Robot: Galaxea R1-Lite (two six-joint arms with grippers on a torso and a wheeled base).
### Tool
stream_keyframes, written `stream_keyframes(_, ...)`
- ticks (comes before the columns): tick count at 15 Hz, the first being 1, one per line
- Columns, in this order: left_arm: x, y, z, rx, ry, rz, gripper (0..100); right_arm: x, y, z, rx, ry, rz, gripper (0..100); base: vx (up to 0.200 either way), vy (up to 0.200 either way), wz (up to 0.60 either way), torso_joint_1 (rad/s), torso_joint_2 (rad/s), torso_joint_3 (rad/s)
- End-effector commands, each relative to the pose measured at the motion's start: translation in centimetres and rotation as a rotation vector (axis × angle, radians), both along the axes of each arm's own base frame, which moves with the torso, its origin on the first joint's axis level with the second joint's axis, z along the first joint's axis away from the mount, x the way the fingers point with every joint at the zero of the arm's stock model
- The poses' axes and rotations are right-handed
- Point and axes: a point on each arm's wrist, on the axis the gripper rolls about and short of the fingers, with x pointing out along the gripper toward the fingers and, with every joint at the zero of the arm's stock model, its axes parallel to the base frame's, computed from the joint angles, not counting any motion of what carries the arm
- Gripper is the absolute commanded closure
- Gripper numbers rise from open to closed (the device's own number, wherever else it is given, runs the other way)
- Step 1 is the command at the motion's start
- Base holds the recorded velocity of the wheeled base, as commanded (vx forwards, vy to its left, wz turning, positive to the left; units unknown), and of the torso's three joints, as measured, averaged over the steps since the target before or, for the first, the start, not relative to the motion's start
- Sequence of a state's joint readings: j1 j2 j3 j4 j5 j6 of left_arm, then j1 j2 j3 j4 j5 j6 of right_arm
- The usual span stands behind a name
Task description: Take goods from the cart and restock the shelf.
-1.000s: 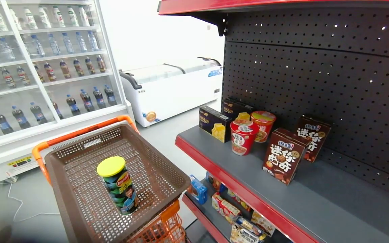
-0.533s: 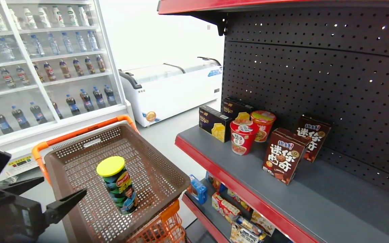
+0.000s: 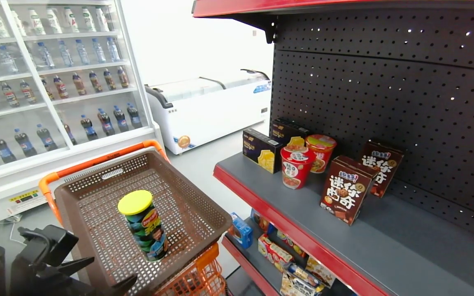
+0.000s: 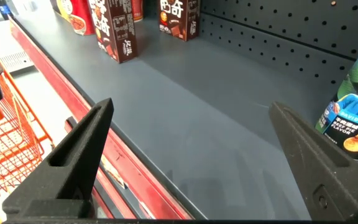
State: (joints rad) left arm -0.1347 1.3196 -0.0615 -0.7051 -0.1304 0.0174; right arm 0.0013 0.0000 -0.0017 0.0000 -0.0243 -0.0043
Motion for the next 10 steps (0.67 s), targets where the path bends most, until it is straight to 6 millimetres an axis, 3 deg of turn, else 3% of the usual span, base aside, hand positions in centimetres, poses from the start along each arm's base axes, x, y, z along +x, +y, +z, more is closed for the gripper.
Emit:
stream_keyframes(1, 1.3, 0.4, -0.8, 0.003, 0.041, 0.036, 0, 0.0, 0.0, 0.0, 0.0, 0.002, 0.0, 0, 0.0, 0.0, 0.0, 0.0, 0.0, 0.0)
stream_keyframes(5, 3.2, 1.3, -1.6, 0.012, 0.053, 0.095, 0, 0.0, 0.0, 0.0, 0.0, 0.002, 0.0, 0, 0.0, 0.0, 0.0, 0.0, 0.0, 0.0)
stream_keyframes(10, 8.0, 3.6, -3.7, 0.057, 0.077, 0.171, 0, 0.0, 0.0, 0.0, 0.0, 0.002, 0.0, 0, 0.0, 0.0, 0.0, 0.0, 0.0, 0.0)
